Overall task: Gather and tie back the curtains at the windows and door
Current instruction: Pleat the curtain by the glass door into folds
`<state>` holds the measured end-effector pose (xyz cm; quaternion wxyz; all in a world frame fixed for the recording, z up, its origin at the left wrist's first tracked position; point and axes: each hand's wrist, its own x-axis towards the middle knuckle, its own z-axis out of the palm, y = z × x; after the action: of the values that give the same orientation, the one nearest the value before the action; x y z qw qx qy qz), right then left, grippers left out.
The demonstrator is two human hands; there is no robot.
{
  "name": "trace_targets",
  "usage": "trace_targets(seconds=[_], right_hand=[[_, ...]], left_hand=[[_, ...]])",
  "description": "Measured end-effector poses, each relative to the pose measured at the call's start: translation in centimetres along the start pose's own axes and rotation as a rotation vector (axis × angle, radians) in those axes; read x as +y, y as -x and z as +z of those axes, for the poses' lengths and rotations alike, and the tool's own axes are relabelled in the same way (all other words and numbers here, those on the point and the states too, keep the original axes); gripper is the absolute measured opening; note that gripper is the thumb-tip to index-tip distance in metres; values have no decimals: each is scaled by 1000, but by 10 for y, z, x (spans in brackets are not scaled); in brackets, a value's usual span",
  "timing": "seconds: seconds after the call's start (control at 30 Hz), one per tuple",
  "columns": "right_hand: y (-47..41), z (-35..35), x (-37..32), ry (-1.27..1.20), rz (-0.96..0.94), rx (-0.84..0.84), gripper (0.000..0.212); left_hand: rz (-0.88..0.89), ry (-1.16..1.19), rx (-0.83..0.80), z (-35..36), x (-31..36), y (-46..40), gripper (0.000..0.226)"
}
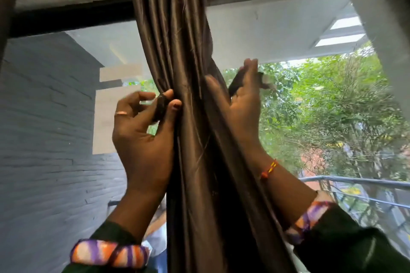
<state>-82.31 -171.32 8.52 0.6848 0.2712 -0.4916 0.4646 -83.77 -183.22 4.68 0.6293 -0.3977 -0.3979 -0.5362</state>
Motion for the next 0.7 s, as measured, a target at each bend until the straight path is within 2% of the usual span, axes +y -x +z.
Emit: trace_targets(seconds=[0.07,0.13,0.23,0.3,0.43,0.53,0.7], right_hand=[[7,1,0,193,-241,-67,97],[15,5,1,315,-436,-206,78],[10,7,6,297,-556,-385,54],[11,6,7,254,-486,-356,54],[14,7,0,10,-57,-191,94],[12,9,5,-130,167,-144,96],[9,4,18,-147,210,-164,91]], left_hand=[[232,-157,-59,0,-2,-5,29],[441,-254,-141,0,-5,-10,31],[615,-319,-322,0,-7,-21,34],[589,-320,-446,-1,-9,-28,37],[506,-421,-556,-3,-13,-33,40],[503,-451,-615,-1,-12,-35,41],[507,-565,-632,2,-17,-31,41]])
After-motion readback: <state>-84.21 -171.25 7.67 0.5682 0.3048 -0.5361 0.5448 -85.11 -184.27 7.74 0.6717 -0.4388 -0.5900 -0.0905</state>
